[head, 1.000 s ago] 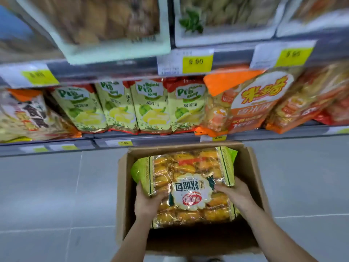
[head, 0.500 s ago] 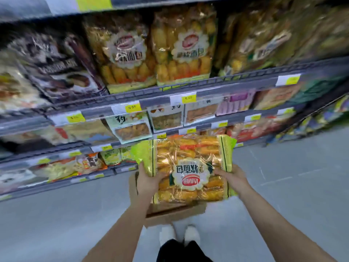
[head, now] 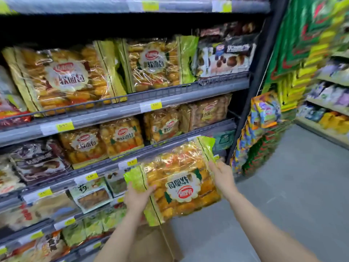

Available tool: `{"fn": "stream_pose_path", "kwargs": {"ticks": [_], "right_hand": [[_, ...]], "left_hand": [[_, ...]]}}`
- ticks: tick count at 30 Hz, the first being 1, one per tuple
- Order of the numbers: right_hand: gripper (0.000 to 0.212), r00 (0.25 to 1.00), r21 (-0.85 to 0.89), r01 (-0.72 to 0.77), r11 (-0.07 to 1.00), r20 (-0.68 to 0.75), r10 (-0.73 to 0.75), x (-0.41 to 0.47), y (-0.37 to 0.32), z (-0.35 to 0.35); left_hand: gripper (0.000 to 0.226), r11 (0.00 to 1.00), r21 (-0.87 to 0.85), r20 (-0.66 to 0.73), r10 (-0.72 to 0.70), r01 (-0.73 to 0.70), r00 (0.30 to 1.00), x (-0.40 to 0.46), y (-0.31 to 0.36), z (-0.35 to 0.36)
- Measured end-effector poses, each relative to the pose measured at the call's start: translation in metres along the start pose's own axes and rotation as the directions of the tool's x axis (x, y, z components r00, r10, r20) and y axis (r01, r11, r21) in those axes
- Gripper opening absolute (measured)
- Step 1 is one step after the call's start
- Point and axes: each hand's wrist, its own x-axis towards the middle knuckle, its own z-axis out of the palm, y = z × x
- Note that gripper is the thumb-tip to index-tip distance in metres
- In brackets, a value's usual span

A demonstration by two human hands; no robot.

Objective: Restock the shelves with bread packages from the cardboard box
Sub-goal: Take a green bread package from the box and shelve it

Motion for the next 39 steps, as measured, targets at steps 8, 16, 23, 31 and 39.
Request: {"fn": "stream_pose_path", "kwargs": {"ticks": [8, 16, 23, 31, 39], "right_hand": [[0.034, 0.801, -0.633, 0.587, 0.504, 0.367, -0.472, 0.014, -0.036, -0.161], [0.031, 0.767, -0.597, 0.613, 0.517, 0.294, -0.570, 0.018, -0.055, -0.273], [0.057, 0.787, -0.440, 0.469, 0.766, -0.185, -0.589, 0.000, -0.056, -0.322], [0.121, 0.989, 0.109, 0.147, 0.983, -0.038, -0.143, -0.006, -0.025, -0.329], [0.071, 0.975, 0.188, 0.221, 0.957, -0.016, -0.222, 0.019, -0.062, -0.313]], "left_hand": [[0.118, 0.707, 0.084, 0.323, 0.647, -0.702, 0.690, -0.100, 0.163, 0.100], [0.064, 0.872, -0.220, 0.522, 0.485, -0.438, 0.702, -0.164, 0.212, 0.167], [0.041, 0.825, -0.371, 0.440, 0.560, -0.426, 0.702, -0.197, 0.257, 0.168], [0.045, 0.748, -0.629, 0.386, 0.535, -0.210, 0.752, -0.192, 0.300, 0.141], [0.054, 0.677, -0.712, 0.230, 0.475, -0.185, 0.849, -0.175, 0.303, 0.122]]}}
